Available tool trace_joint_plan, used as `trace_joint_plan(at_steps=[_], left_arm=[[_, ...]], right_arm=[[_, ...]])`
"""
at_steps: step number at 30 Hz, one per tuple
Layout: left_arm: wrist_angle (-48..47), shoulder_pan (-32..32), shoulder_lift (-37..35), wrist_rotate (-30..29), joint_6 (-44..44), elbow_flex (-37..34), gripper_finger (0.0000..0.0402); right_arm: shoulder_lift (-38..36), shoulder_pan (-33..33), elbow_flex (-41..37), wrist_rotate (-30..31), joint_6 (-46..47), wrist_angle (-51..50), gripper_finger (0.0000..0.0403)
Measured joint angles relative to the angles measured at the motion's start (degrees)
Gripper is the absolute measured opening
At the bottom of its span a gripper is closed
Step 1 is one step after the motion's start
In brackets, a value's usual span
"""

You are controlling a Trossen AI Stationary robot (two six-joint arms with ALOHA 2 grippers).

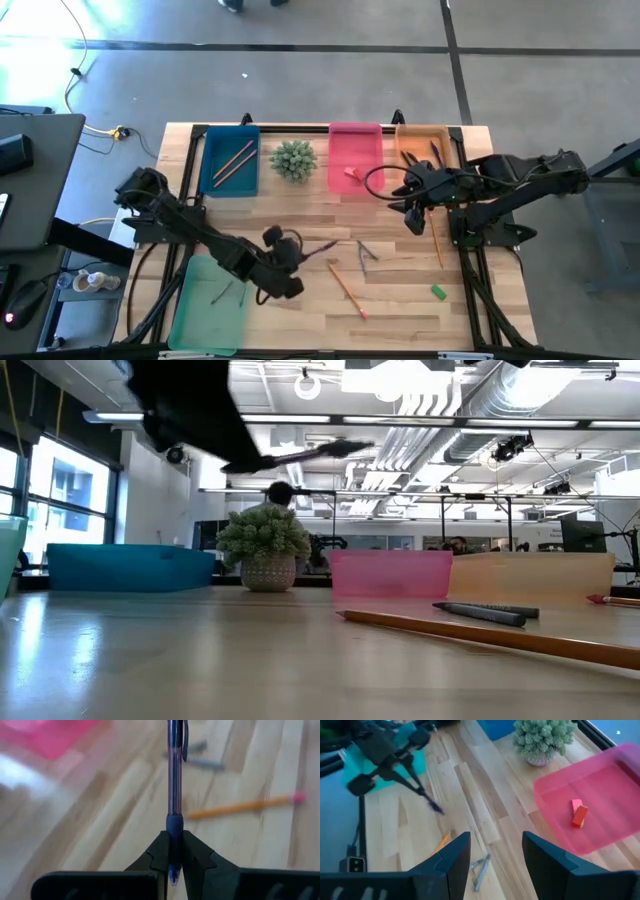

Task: Sort crayons/erasers/pens/pencils in bins
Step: Put the purple pen into the orange bin

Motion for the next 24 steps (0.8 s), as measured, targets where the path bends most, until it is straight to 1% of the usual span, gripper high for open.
trace_joint_plan(at_steps=[1,3,6,11,14,21,24], left_arm=[[3.35,0.5,-0.5,-0.42,0.46,-0.96,0.0014],[6.33,1.51,-1.97,-0.93,1.72,-2.98,0.0014],[13.26,3.1,-3.37,-1.14,4.49,-5.05,0.0014],[19.39,5.97,-4.47,-0.24,10.54,-5.84,0.0014],[24.49,8.11,-4.74,2.74,14.4,-5.74,0.0014],[34.55,12.75,-4.72,9.8,21.2,-5.76,0.0014],[38.67,14.52,-4.71,13.62,23.18,-5.76,0.0014]], right_arm=[[0.04,0.0,0.0,0.0,0.0,0.49,0.0171],[0.07,0.0,-0.02,0.0,-0.16,1.55,0.0171],[0.2,0.0,-0.02,0.0,-1.35,3.58,0.0171],[0.17,0.0,-0.02,-0.11,-3.2,6.76,0.0171],[0.17,-0.02,-0.02,-1.9,-4.24,8.44,0.0171],[0.12,0.65,-0.02,-8.28,-4.43,11.45,0.0171],[0.11,2.15,-0.02,-8.68,-4.52,11.46,0.0171]])
